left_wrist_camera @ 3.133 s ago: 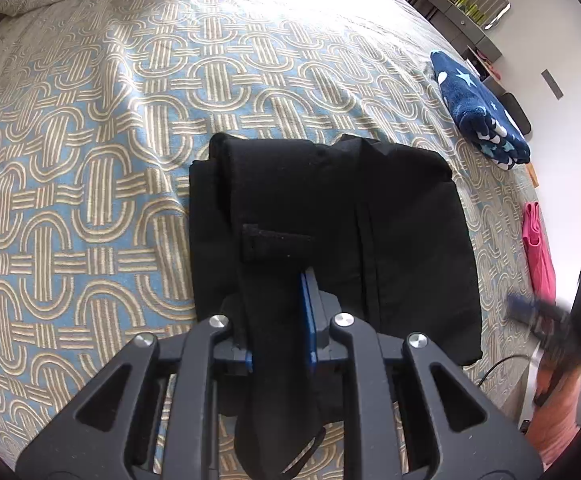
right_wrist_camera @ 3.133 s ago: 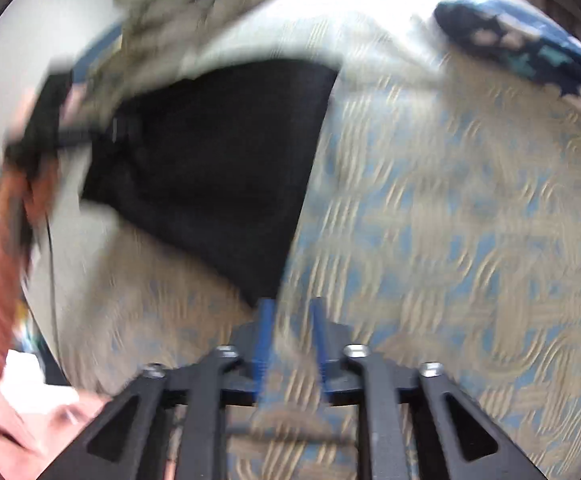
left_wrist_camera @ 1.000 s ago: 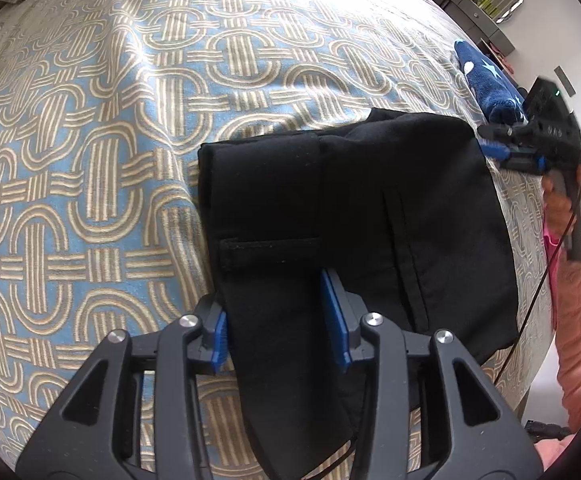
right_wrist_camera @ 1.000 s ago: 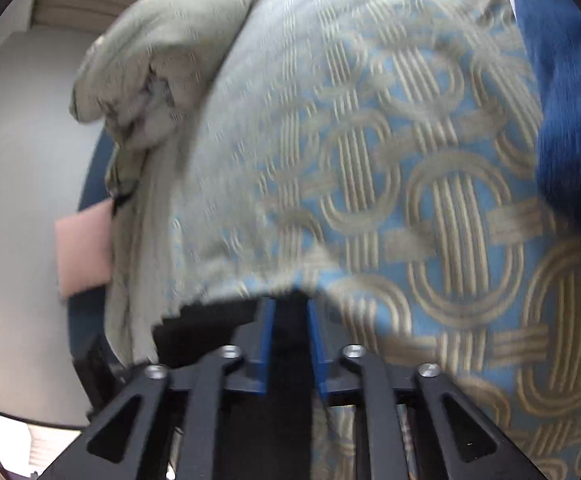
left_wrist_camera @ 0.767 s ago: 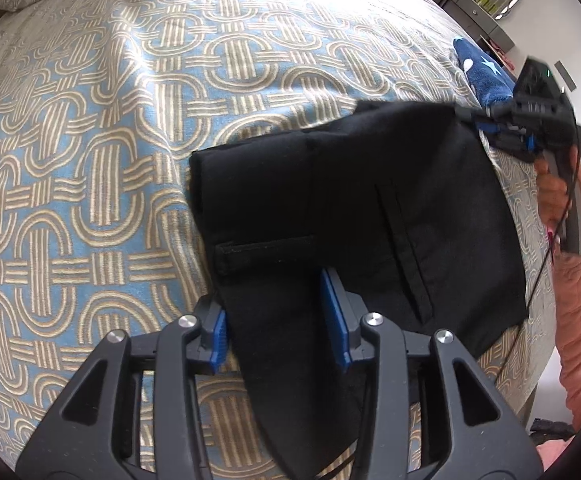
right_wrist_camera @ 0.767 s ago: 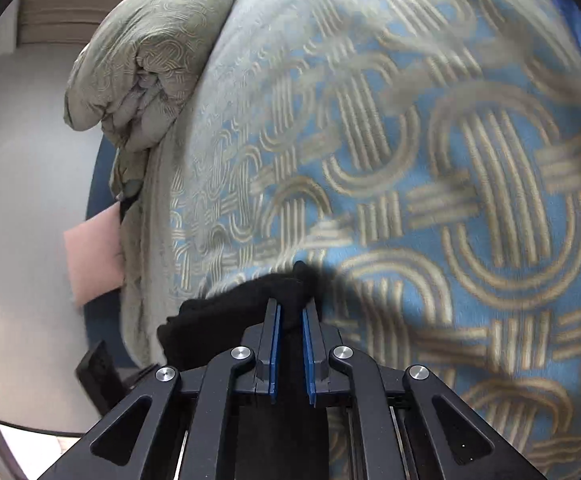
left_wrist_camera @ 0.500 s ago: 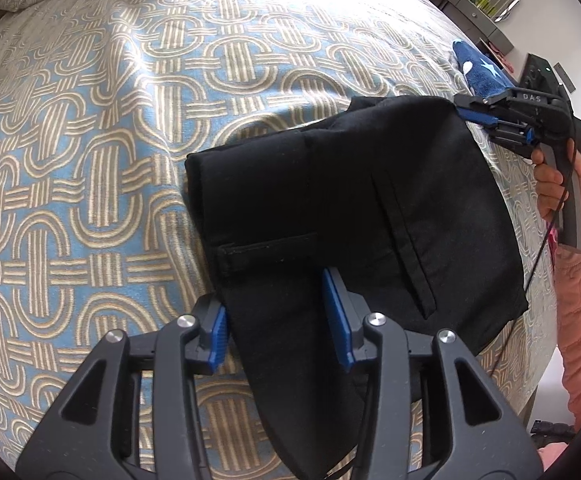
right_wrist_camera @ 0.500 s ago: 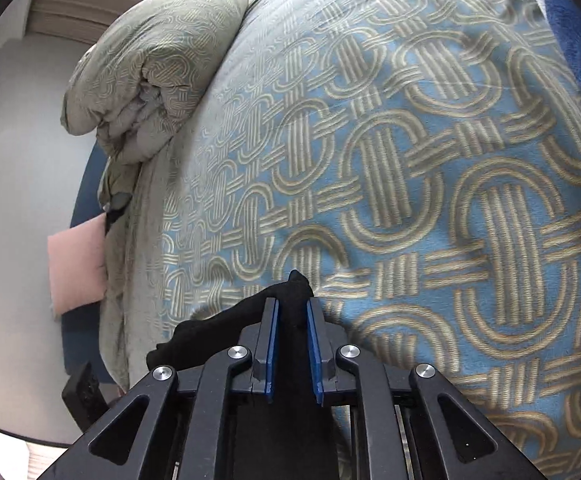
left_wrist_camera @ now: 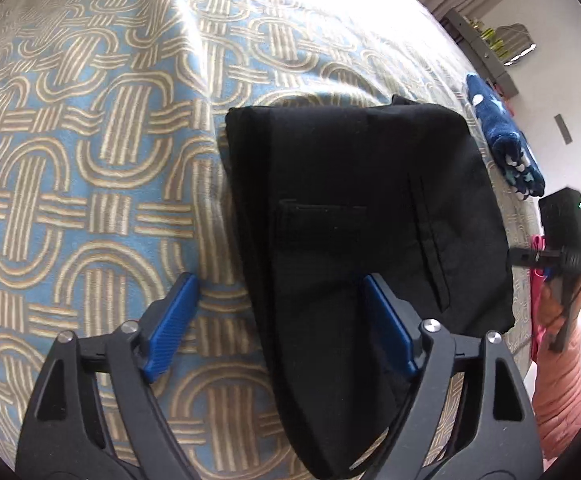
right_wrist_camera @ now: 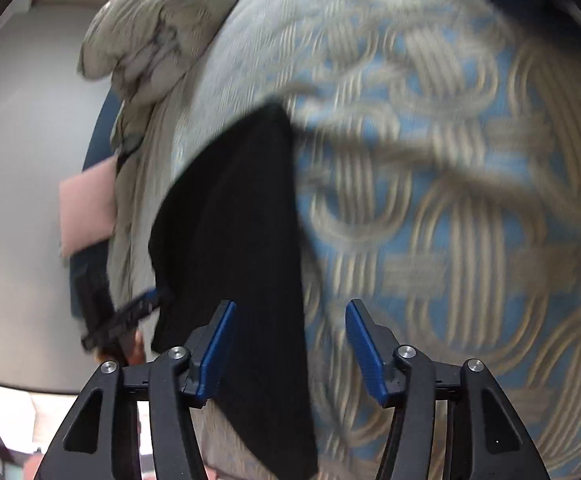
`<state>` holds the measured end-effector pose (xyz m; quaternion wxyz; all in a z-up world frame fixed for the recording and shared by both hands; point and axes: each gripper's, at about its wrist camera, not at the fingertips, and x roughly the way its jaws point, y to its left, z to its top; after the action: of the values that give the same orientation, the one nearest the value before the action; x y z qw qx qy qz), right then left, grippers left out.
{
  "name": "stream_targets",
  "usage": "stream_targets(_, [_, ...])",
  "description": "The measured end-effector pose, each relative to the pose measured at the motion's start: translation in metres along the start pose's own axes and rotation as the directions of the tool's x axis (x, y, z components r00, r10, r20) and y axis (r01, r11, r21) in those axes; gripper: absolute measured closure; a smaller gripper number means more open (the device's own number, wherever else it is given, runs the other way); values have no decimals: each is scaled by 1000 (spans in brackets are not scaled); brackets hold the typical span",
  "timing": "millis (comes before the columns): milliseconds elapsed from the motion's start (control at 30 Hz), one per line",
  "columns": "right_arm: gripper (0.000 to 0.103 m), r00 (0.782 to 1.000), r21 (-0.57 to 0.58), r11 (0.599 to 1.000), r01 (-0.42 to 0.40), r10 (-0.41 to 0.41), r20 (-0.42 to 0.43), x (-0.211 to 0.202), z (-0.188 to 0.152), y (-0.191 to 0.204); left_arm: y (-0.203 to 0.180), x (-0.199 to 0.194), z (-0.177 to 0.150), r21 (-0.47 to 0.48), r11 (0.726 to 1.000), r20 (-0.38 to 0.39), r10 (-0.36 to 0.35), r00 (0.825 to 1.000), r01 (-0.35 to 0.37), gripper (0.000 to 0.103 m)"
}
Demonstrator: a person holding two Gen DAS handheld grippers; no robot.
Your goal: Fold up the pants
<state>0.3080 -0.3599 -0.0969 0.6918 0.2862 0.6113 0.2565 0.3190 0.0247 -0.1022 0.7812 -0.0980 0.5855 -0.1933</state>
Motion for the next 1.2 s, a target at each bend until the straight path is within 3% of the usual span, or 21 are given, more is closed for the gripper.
stream_targets(100, [41,1000,-31,1000,0,-1,-2,6,-11,4,-4,0,0,25,1000,-1,-12,1000,12,19])
stream_targets(267, [38,1000,-41,999,5,-5,-3,22,11,23,-10,2,2,48,998,6,-47,999,47,21])
stream_targets(300, [38,1000,-46,999,7,-7,-3,26,14,24,-10,3,2,49,997,12,-59,998,58,30])
stream_targets(400, [36,1000,-42,999,3,-2,3,34,21,21,-7,3,3,32,995,25,-92,995,92,44])
stream_targets(467, [34,999,-36,999,-16,17,34,37,26,23,-3,0,3,22,991,33,-132,991,132,64])
stream_targets(500, [34,999,-41,999,-11,12,43,38,28,26,0,-3,3,6,989,38,-145,989,144,67])
stream_targets(533, [41,999,-46,999,5,-3,48,39,27,29,2,-6,3,0,990,41,-143,989,143,69])
stream_targets(567, [65,996,-50,997,63,-60,61,40,27,35,-1,-10,2,12,991,50,-133,990,132,71])
stream_targets(600, [78,994,-53,994,93,-90,66,39,25,38,-5,-14,0,31,993,58,-118,991,116,72])
stream_targets(633, [82,993,-60,994,96,-92,74,37,23,44,-12,-16,0,53,994,65,-101,993,98,74])
stream_targets(667, [90,993,-78,993,83,-76,87,30,19,52,-18,-18,-1,77,994,70,-87,994,82,74])
stream_targets(800, [91,988,-120,987,106,-90,127,6,-1,79,-29,-16,-3,102,991,31,-92,995,89,70])
stream_targets(1033, [91,982,-37,987,155,-150,111,-8,-37,67,-27,8,-7,23,990,-22,-138,990,138,31])
stream_targets(1100, [87,986,11,989,149,-149,79,-3,-39,48,-26,12,-9,31,988,-14,-149,989,149,29])
stream_targets(1200, [64,988,85,986,144,-148,43,9,-37,22,-31,13,-8,56,987,-12,-149,989,150,29])
